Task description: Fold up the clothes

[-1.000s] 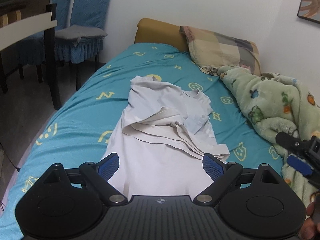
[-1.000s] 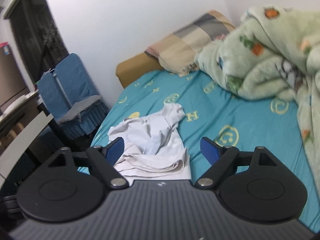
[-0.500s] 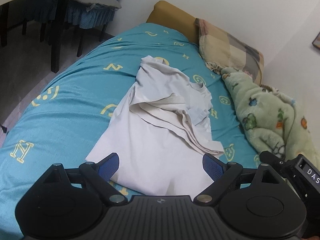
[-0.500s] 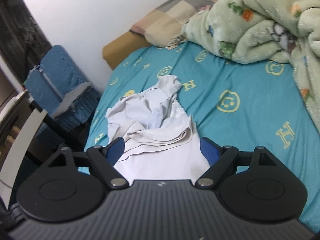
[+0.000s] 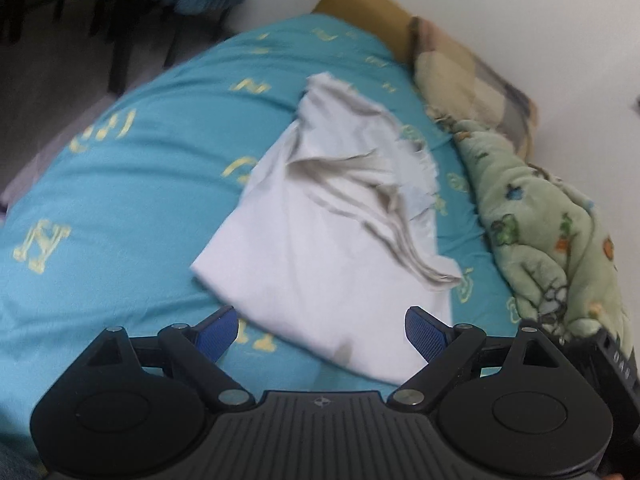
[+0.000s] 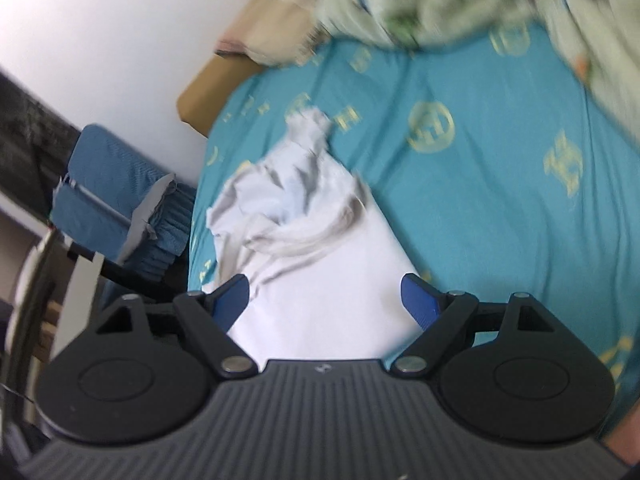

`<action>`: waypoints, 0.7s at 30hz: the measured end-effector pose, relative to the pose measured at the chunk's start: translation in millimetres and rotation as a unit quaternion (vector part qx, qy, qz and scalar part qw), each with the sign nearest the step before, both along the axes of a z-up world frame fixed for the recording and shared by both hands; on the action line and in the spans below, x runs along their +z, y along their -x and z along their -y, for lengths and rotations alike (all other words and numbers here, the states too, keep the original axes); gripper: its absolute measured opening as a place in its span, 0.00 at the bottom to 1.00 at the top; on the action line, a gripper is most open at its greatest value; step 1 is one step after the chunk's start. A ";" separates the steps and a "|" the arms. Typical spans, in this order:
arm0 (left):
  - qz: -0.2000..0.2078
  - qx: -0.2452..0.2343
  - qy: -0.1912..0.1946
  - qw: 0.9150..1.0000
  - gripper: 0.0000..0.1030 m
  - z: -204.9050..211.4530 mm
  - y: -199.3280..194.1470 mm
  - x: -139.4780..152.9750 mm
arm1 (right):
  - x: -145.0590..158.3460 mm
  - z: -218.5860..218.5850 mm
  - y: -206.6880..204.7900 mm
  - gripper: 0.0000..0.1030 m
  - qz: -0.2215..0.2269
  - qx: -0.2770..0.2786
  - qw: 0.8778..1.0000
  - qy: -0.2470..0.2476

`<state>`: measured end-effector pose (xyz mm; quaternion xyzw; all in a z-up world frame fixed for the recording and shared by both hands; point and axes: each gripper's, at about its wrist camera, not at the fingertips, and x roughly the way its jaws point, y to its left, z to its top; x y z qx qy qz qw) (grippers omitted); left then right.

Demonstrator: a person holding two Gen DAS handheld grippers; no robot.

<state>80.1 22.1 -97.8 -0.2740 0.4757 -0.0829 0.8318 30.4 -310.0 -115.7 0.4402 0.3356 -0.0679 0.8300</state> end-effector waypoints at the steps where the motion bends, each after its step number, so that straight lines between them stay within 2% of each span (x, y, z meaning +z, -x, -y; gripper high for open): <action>1: -0.019 0.009 0.019 1.000 0.89 -4.5 -2.3 -7.1 | -8.5 3.5 -0.7 0.82 -0.009 -0.001 1.000 -0.019; 6: -0.078 0.054 0.102 0.990 0.89 -19.4 -9.5 -34.8 | -40.0 8.4 6.0 0.84 -0.042 -0.032 0.989 -0.138; 8: -0.097 0.069 0.138 0.983 0.89 -21.2 -12.1 -47.1 | -51.3 8.4 7.3 0.83 -0.044 -0.042 0.982 -0.178; 11: -0.116 0.097 0.181 0.972 0.84 -23.5 -14.9 -64.1 | -69.6 11.5 4.1 0.81 -0.060 -0.058 0.974 -0.211; 12: -0.116 0.104 0.181 0.971 0.82 -23.5 -16.2 -67.5 | -74.3 12.8 3.1 0.76 -0.065 -0.067 0.972 -0.215; 14: -0.113 0.115 0.176 0.971 0.76 -22.9 -19.8 -72.8 | -83.3 14.9 1.0 0.75 -0.074 -0.085 0.969 -0.218; 15: -0.107 0.122 0.179 0.970 0.73 -23.4 -21.9 -74.4 | -87.8 15.9 -0.1 0.67 -0.079 -0.094 0.968 -0.220; 19: -0.082 0.158 0.163 0.970 0.53 -28.2 -29.0 -74.8 | -86.4 17.3 -4.9 0.64 -0.063 -0.112 0.972 -0.196; 20: -0.078 0.167 0.157 0.970 0.48 -29.3 -30.8 -75.1 | -86.5 17.4 -7.7 0.58 -0.066 -0.110 0.974 -0.185; 21: -0.078 0.175 0.153 0.970 0.40 -29.8 -32.9 -75.8 | -86.9 17.3 -10.8 0.41 -0.071 -0.106 0.977 -0.173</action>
